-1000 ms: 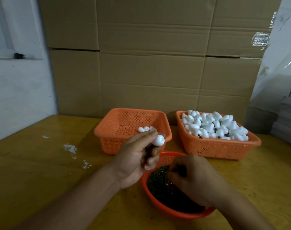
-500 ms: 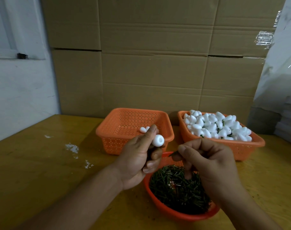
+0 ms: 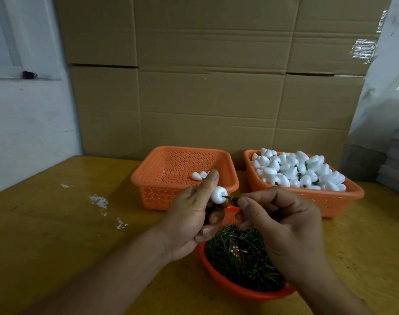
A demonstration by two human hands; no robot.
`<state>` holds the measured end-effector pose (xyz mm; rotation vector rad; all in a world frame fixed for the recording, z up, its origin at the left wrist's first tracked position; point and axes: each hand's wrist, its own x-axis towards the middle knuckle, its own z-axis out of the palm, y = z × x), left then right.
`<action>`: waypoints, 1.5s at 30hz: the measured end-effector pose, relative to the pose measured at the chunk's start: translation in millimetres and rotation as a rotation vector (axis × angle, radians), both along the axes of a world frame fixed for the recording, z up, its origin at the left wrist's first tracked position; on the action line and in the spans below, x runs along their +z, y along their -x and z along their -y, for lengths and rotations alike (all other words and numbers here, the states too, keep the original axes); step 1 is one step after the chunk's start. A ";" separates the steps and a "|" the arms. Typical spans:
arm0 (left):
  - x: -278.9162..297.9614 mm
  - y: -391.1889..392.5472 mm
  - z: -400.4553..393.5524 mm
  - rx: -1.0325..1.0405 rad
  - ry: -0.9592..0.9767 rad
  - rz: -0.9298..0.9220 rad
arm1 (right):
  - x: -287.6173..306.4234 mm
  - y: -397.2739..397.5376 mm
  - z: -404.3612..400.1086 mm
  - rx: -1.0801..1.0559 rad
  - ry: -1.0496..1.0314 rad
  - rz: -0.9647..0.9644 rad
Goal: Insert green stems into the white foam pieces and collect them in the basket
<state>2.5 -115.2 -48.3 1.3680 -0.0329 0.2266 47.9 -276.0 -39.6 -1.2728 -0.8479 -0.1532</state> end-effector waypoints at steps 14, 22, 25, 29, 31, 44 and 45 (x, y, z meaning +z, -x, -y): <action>-0.1 -0.3 3.7 0.029 -0.042 0.033 | -12.2 -0.7 -1.6 -0.280 0.146 0.397; 2.0 0.6 4.5 0.086 -0.067 0.045 | -13.4 -0.1 -2.4 -0.292 0.195 0.425; 0.4 0.1 5.7 0.106 -0.091 0.066 | -14.4 -1.1 -2.3 -0.292 0.241 0.421; -0.1 0.9 7.1 0.129 -0.121 0.086 | -16.5 -4.0 -1.2 -0.279 0.284 0.387; -0.1 0.5 7.3 0.147 -0.131 0.103 | -17.2 -5.1 -0.9 -0.270 0.292 0.355; -0.9 0.1 7.5 0.060 -0.092 0.181 | -15.9 -8.1 -2.3 -0.268 0.253 0.180; -1.2 -0.2 7.9 0.074 -0.126 0.199 | -15.5 -7.4 -2.4 -0.253 0.245 0.177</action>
